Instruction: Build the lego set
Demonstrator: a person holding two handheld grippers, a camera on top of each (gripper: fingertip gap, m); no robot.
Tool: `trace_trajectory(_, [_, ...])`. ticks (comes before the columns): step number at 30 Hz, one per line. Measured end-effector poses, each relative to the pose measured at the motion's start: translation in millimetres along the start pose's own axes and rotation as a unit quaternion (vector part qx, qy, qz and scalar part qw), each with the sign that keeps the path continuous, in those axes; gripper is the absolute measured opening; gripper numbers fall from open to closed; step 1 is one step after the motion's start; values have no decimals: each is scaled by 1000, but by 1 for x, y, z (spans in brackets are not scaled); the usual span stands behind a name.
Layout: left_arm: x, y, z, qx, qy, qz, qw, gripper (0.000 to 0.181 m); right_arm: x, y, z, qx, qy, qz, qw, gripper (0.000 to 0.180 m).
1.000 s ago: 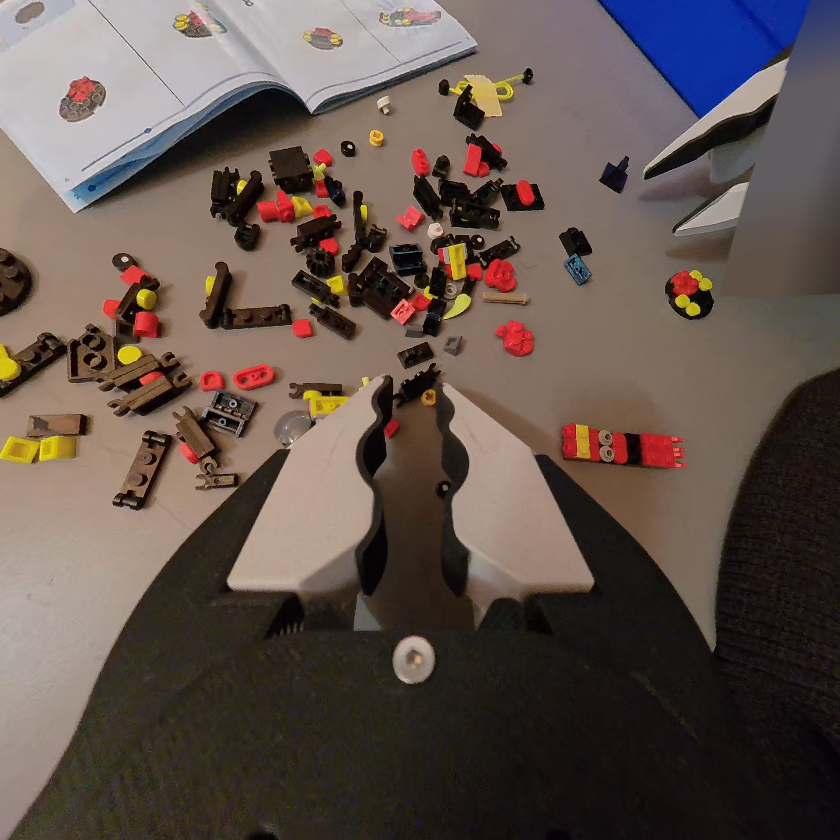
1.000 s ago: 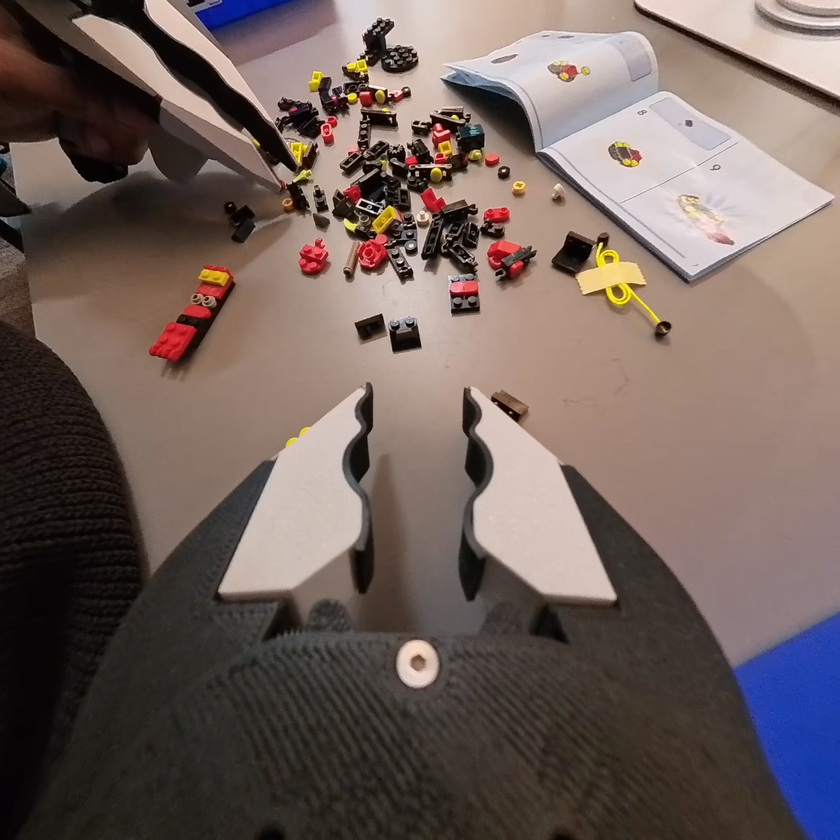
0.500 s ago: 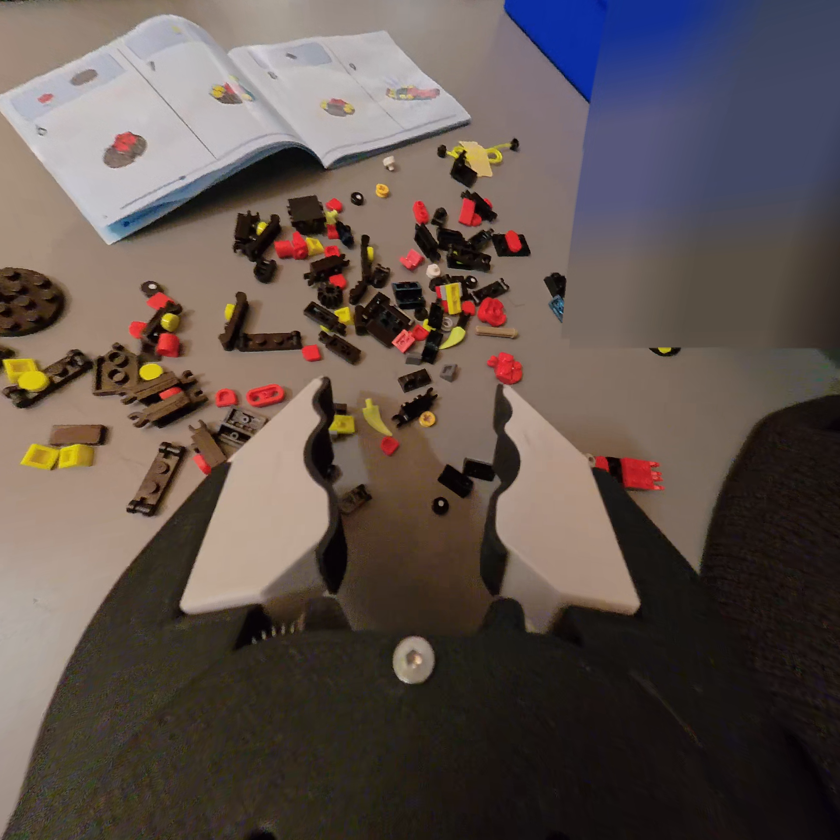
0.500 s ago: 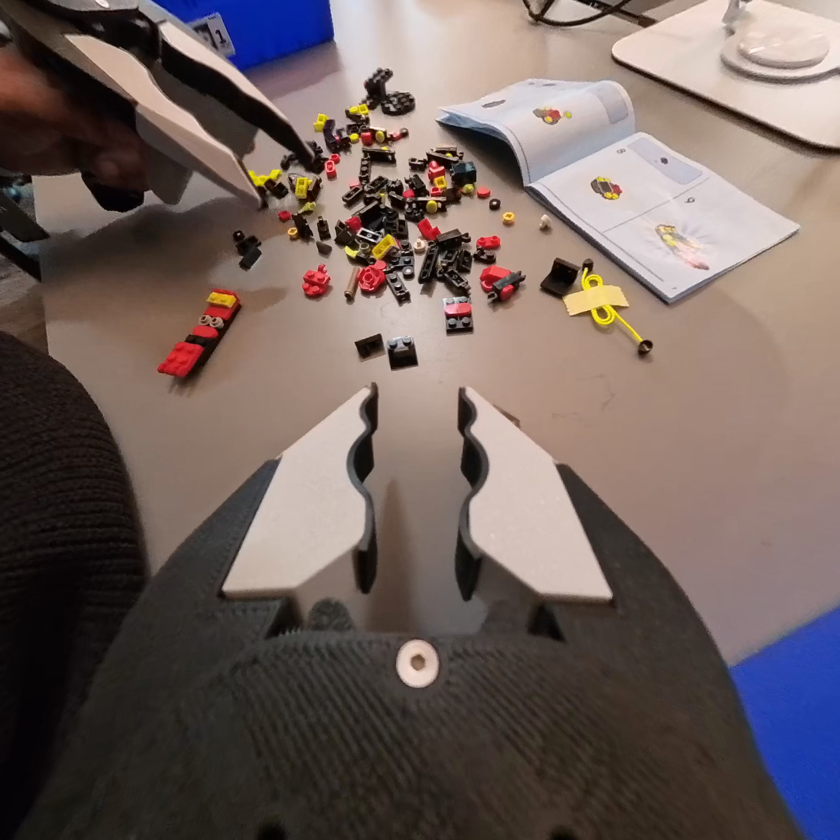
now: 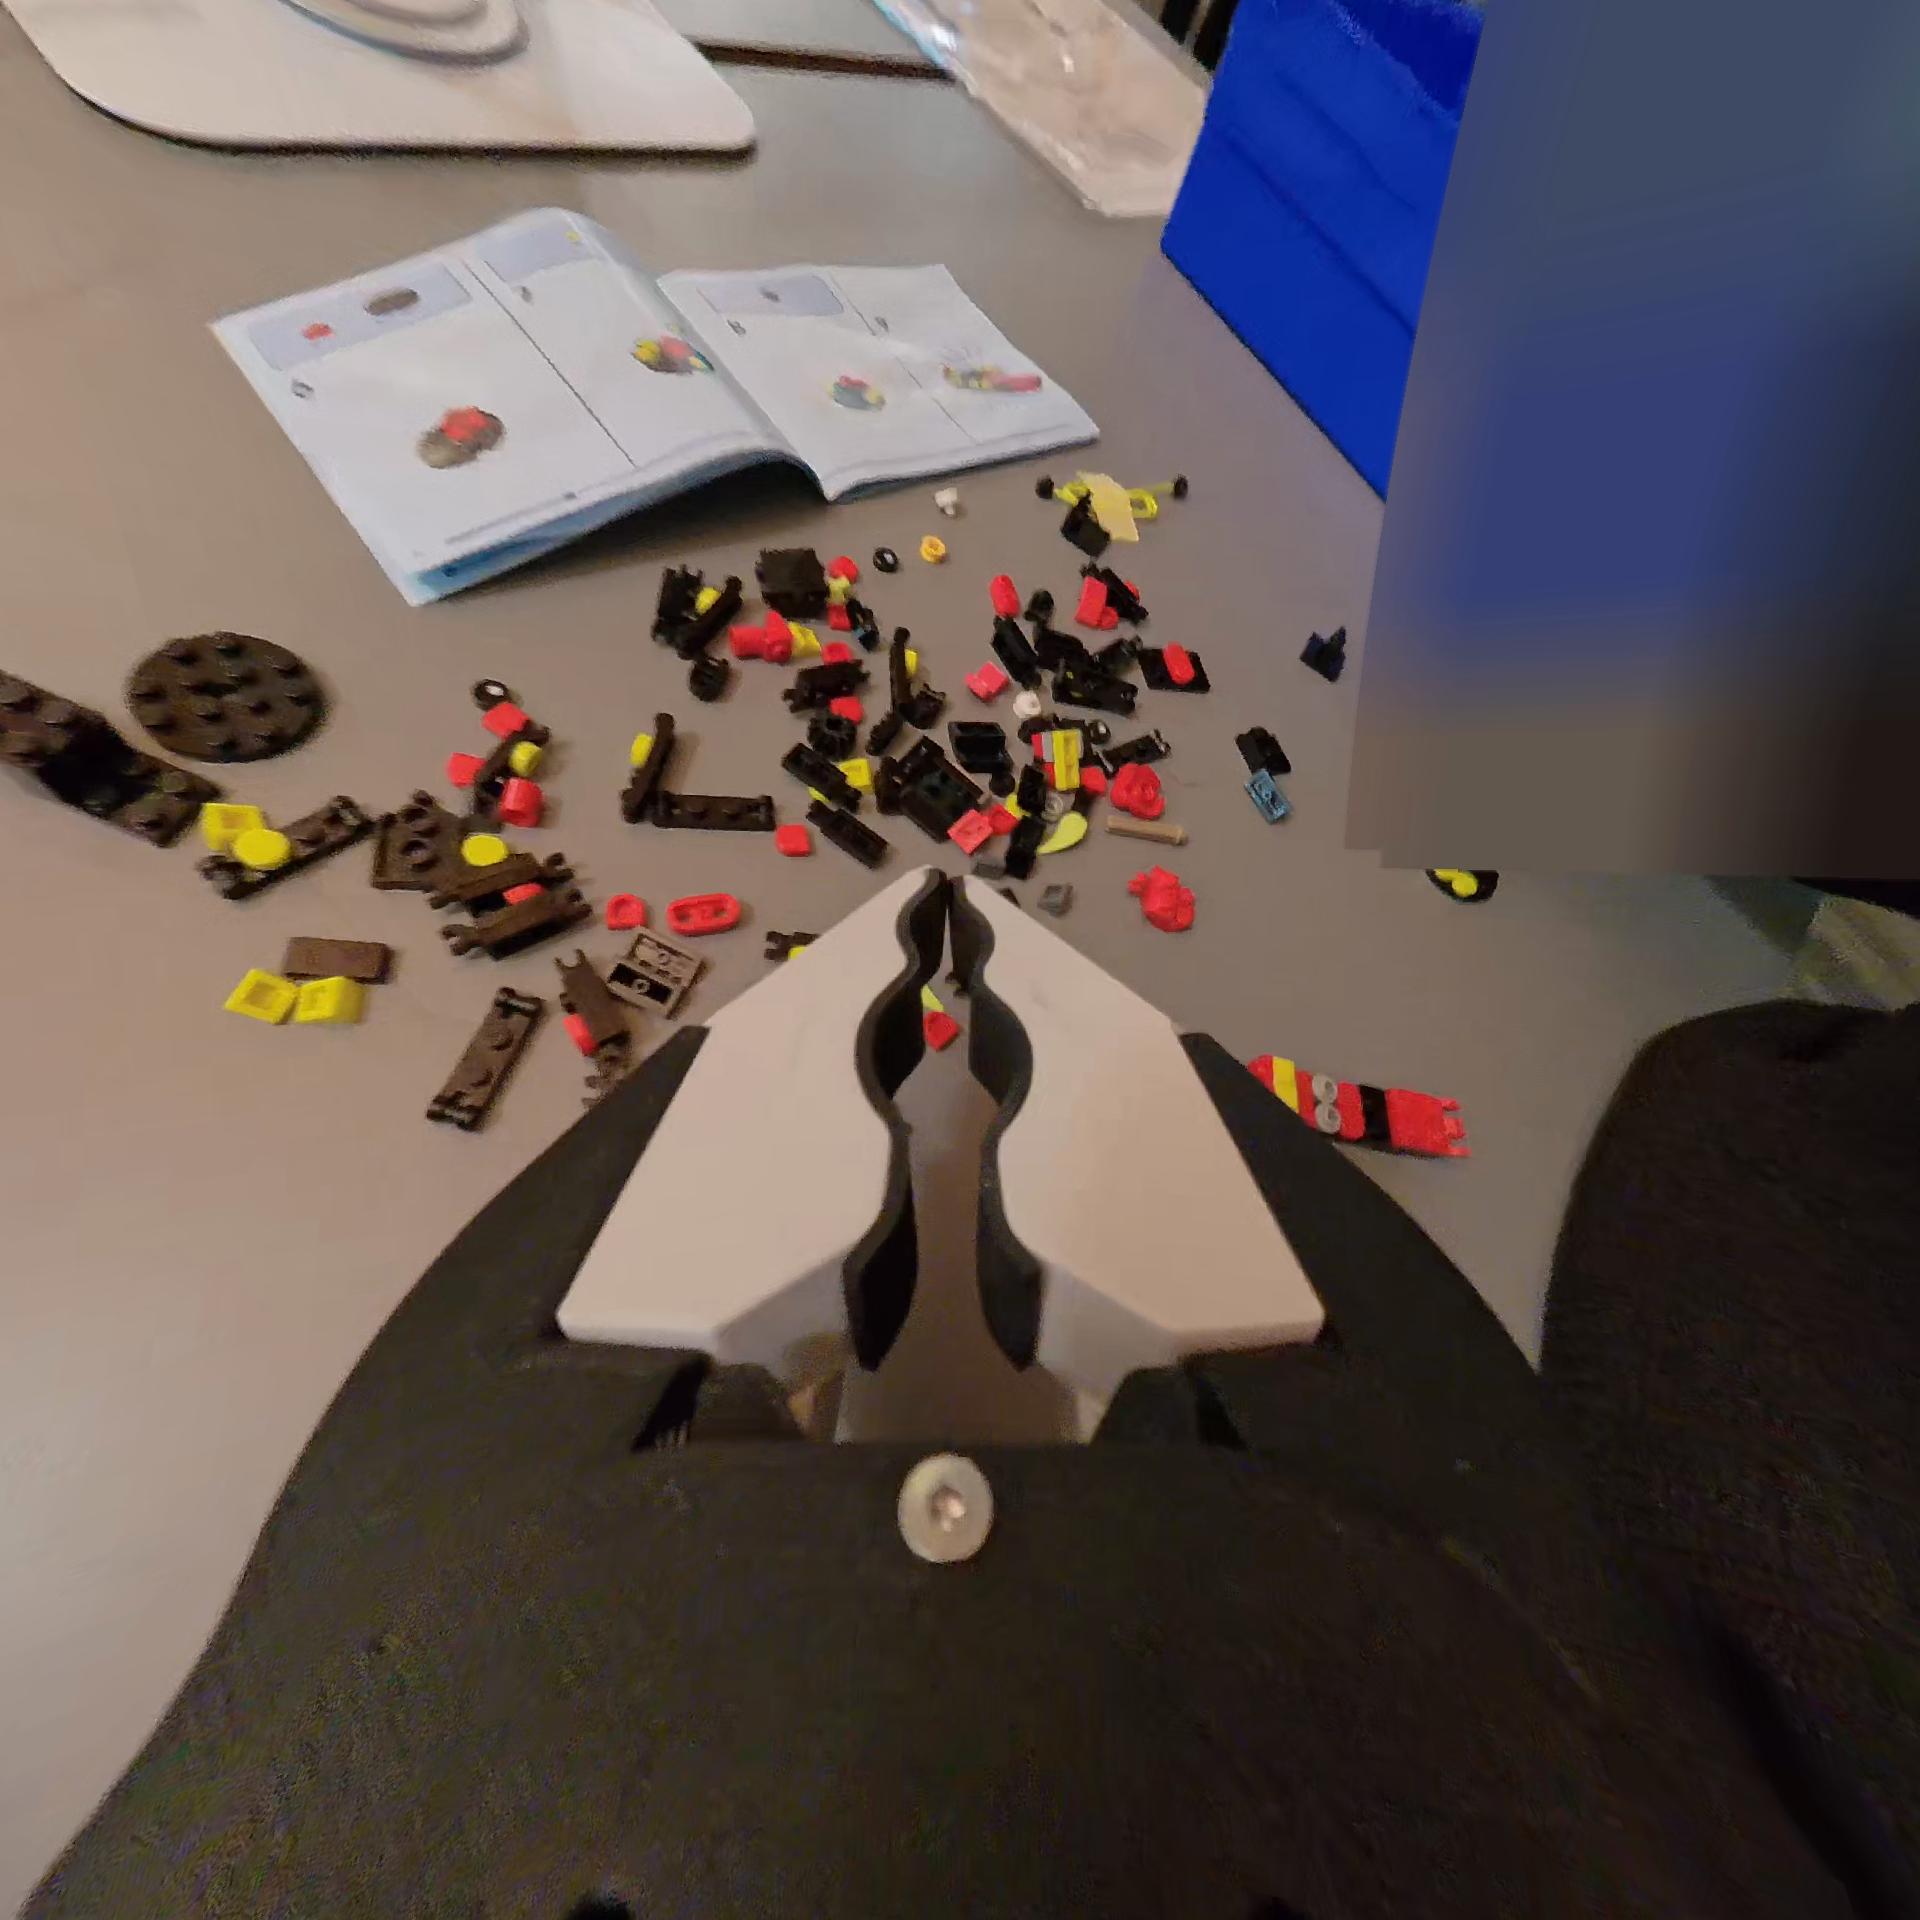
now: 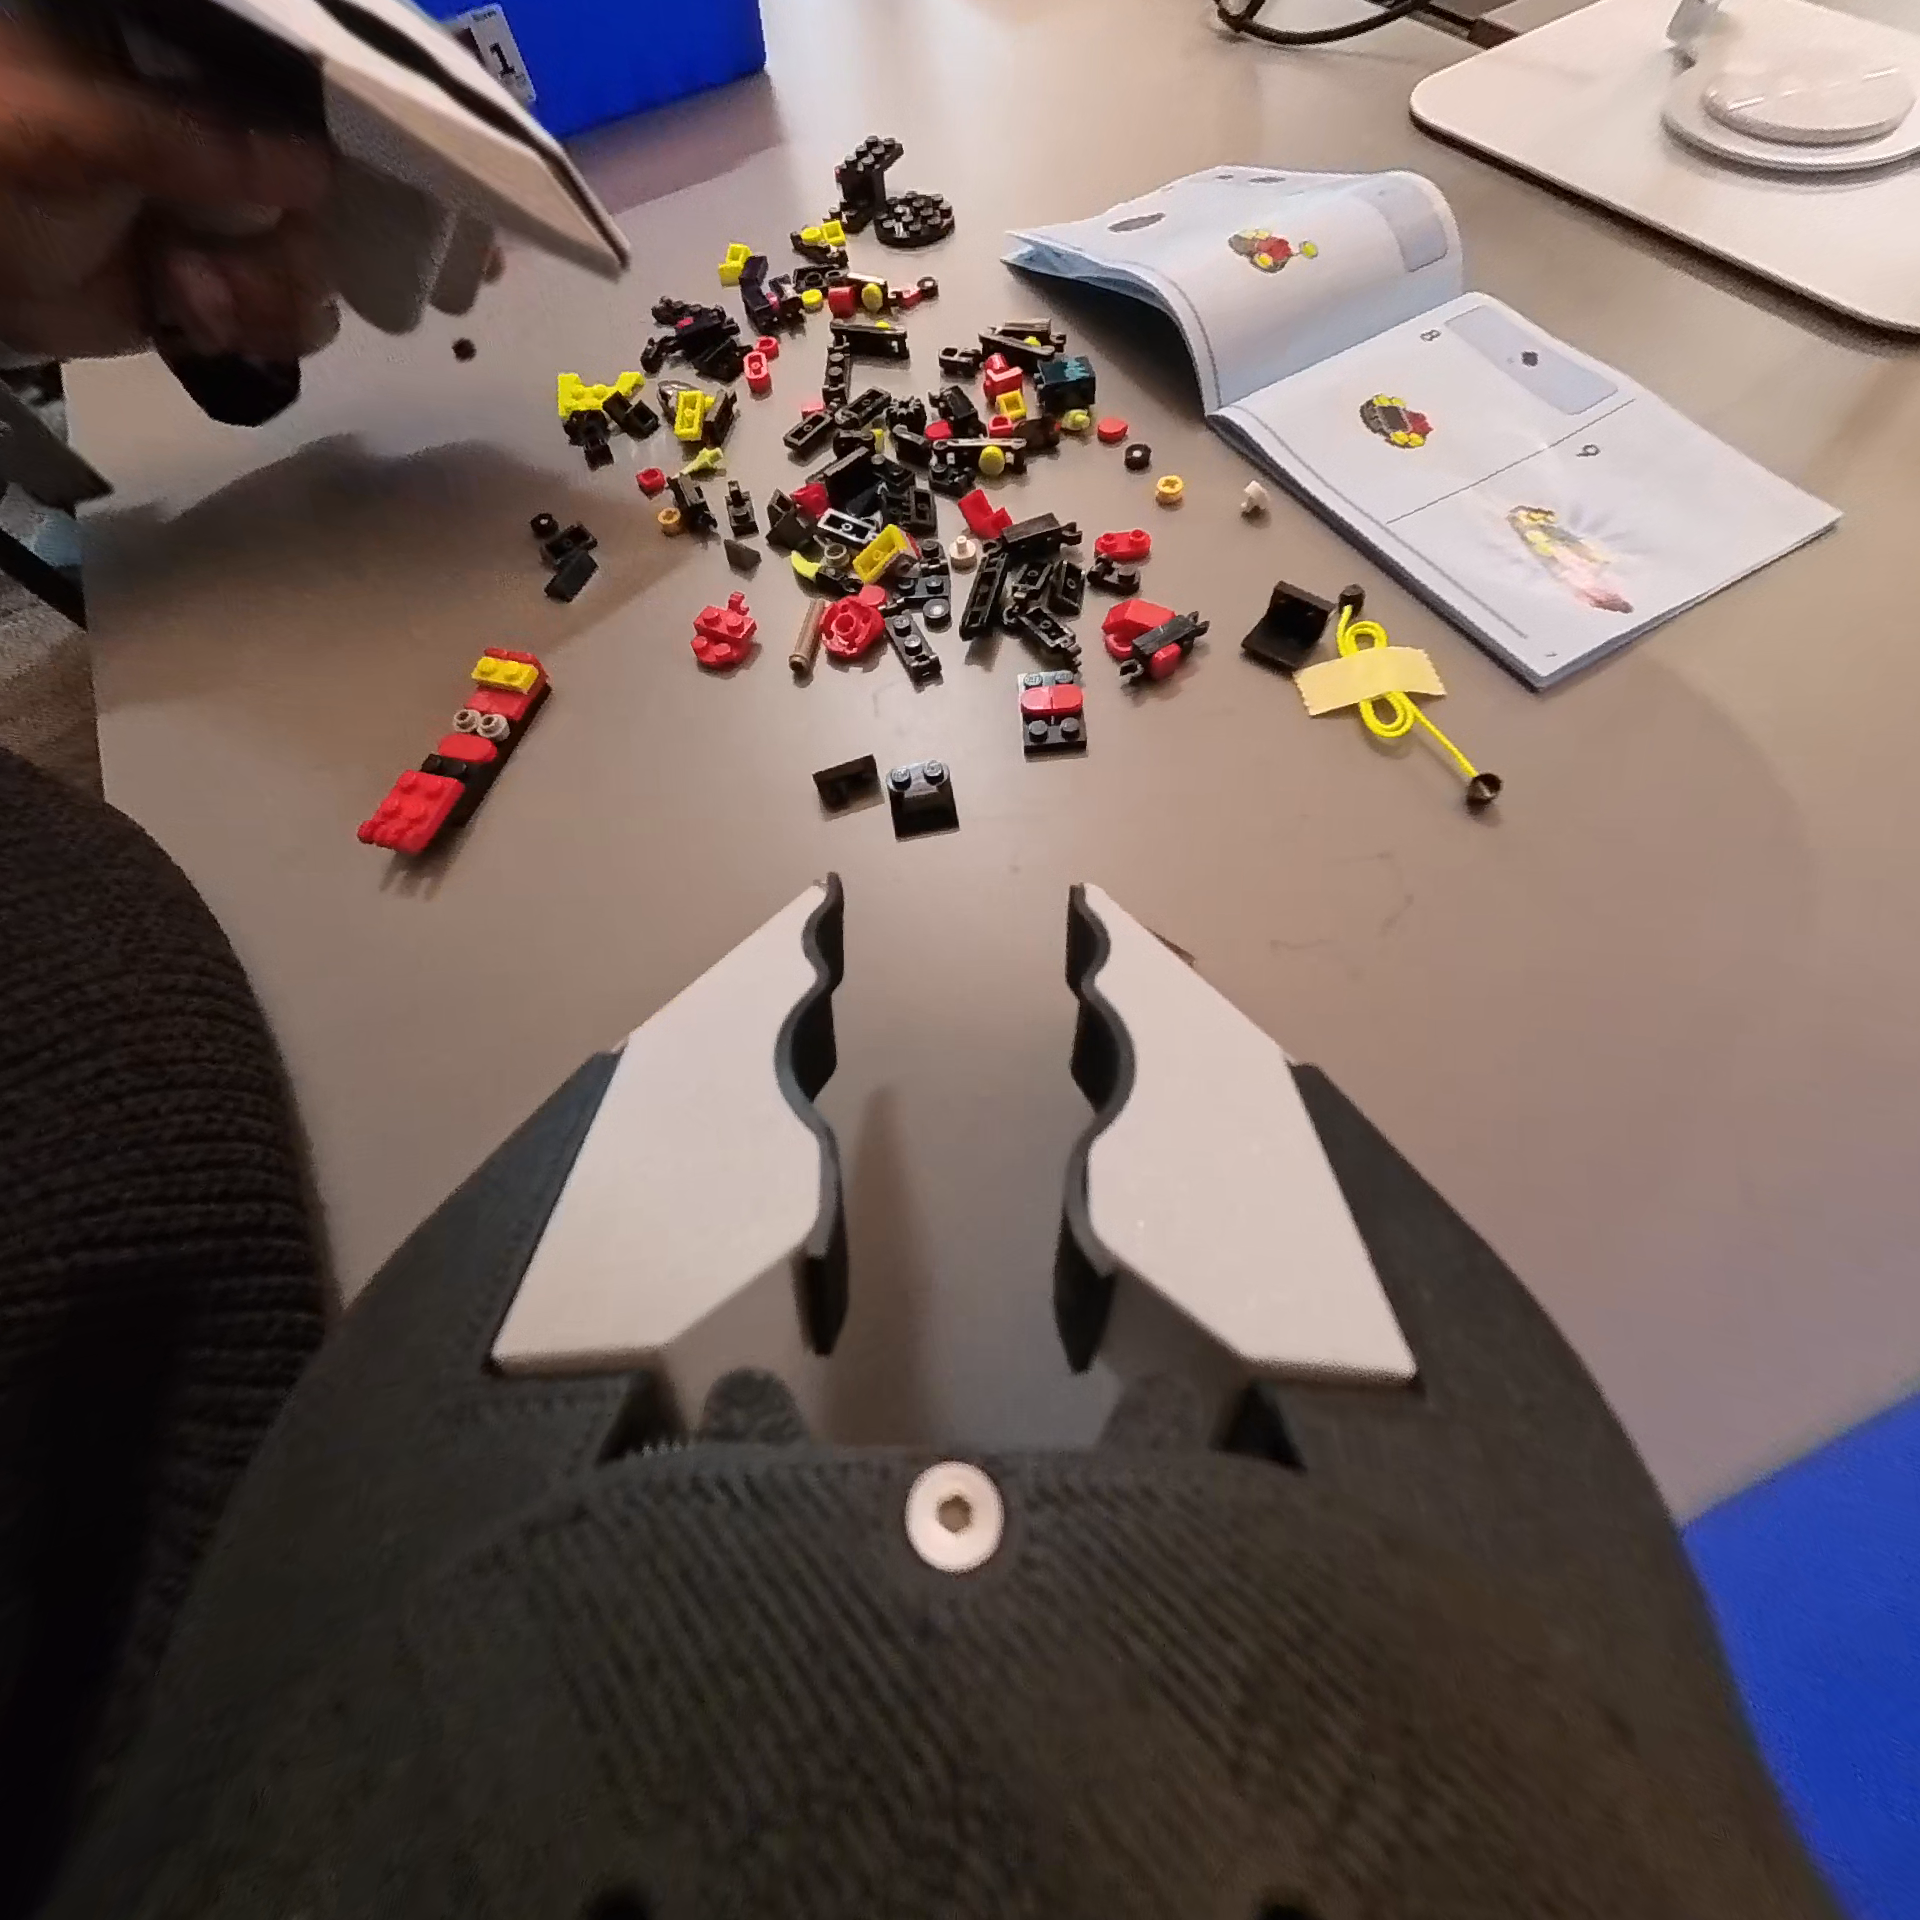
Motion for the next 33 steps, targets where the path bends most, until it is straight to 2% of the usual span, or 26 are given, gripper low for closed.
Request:
trace_trajectory(6, [-11,-8,-7,-52,39,29,997,0,1,0,1,2,-4,-1,1000,42])
trace_trajectory(15, [-1,0,1,-20,3,26,999,3,2,0,2,0,-7,0,1000,42])
trace_trajectory(20, [9,21,18,32,-56,70,995,13,2,0,2,0,-7,0,1000,42])
trace_trajectory(25, [15,35,34,117,-100,54,987,28,1,0,2,0,-7,0,1000,42])
trace_trajectory(33, [19,38,44,153,-131,41,979,27,0,0,2,1,-5,0,1000,41])
Point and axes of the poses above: each gripper's, where its closed fingertips meet, x out along the fingers, z out of its underside, y = z × x across the jaws, the point moved 1 cm from there along -x, back along the fingers, and after that the axes turned 11 degrees about -y, right-handed, at the moved point
